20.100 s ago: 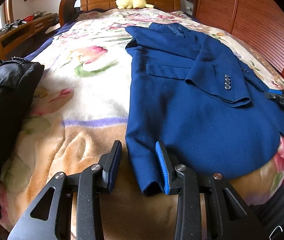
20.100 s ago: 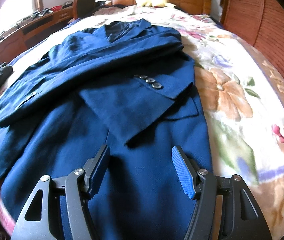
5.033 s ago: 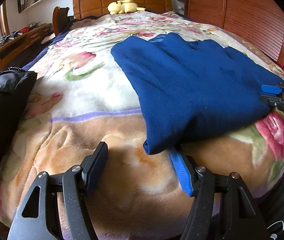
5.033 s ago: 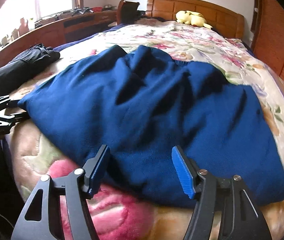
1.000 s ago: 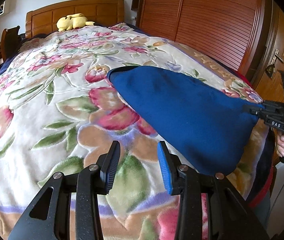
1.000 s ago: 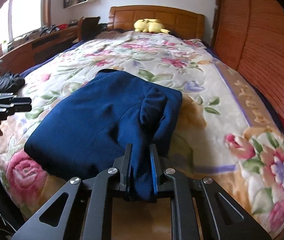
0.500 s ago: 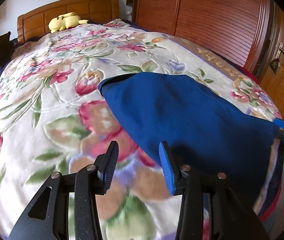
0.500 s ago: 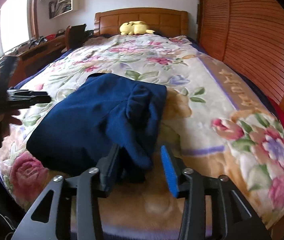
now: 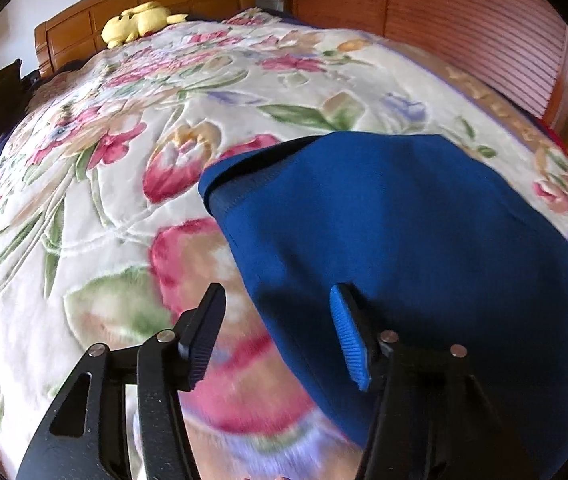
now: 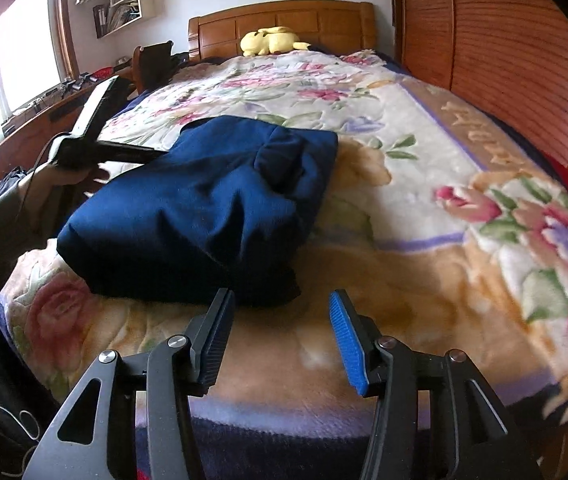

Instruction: Fold large clothes

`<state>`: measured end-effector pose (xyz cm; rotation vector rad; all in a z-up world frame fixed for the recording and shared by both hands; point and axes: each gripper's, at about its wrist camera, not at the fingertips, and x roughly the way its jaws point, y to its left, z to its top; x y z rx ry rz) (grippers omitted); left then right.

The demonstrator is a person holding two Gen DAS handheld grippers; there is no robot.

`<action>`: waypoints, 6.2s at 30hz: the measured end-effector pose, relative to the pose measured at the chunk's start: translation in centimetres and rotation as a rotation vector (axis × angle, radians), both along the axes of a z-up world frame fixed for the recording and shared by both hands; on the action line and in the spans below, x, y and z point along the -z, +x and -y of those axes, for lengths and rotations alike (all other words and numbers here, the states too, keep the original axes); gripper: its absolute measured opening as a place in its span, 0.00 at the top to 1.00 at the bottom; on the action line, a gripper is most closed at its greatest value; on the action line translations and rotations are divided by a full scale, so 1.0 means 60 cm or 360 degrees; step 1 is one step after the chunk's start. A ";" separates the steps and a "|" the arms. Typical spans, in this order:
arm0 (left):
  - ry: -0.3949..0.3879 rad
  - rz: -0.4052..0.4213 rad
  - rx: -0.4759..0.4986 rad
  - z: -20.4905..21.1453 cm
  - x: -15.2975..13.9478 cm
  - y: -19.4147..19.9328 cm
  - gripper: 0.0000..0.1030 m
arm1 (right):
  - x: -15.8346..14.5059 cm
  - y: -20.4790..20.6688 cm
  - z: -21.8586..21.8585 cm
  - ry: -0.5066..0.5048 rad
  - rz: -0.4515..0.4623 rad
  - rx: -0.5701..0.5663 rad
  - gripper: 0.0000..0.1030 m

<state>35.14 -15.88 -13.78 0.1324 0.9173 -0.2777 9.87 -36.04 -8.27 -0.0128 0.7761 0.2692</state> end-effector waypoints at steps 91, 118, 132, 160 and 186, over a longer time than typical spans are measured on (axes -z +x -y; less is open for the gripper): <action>-0.0262 0.0498 0.0396 0.338 -0.318 0.002 0.90 | -0.107 -0.025 0.286 0.0060 0.0555 0.0332 0.95; -0.0147 0.0243 0.0852 0.701 -0.217 -0.052 0.65 | -0.032 -0.139 0.591 -0.0069 0.0232 0.1104 0.83; -0.0162 0.0251 0.0912 0.514 -0.191 -0.197 0.35 | -0.100 -0.082 0.526 -0.0218 0.0208 0.1035 0.77; -0.0233 0.0360 0.0615 0.188 -0.199 -0.353 0.25 | -0.101 -0.028 0.261 -0.0174 0.0166 0.0702 0.30; -0.0071 0.0413 -0.0209 -0.128 -0.180 -0.461 0.25 | -0.094 -0.079 -0.161 -0.0014 0.0262 -0.0014 0.25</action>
